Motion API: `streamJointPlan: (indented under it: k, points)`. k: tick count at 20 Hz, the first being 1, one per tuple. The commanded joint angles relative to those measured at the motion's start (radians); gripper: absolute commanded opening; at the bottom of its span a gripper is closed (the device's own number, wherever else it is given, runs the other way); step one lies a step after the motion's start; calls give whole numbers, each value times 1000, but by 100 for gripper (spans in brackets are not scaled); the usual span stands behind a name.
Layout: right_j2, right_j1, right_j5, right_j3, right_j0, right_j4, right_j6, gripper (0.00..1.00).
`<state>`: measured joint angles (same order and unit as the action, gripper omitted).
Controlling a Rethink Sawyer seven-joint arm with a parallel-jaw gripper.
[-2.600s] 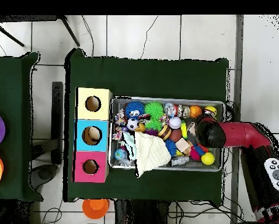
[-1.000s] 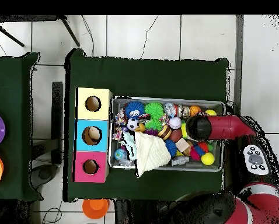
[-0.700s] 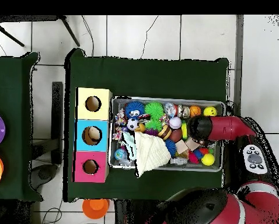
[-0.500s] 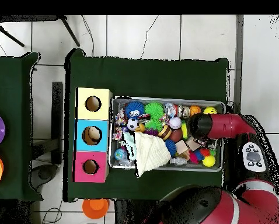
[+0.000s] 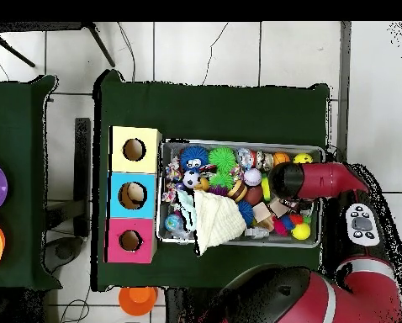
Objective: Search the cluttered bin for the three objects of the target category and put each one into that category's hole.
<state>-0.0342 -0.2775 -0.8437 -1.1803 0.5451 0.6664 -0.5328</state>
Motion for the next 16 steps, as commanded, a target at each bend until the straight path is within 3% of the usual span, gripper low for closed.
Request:
streamJointPlan:
  k: [1,12,13,16]
  points:
    - [37,-12,72,-12,22,46,-146,100]
    - [-12,-35,149,-69,15,6,-129,100]
    - [-7,-34,144,-72,9,9,-123,0]
    - [-19,-36,151,-84,11,5,-115,0]
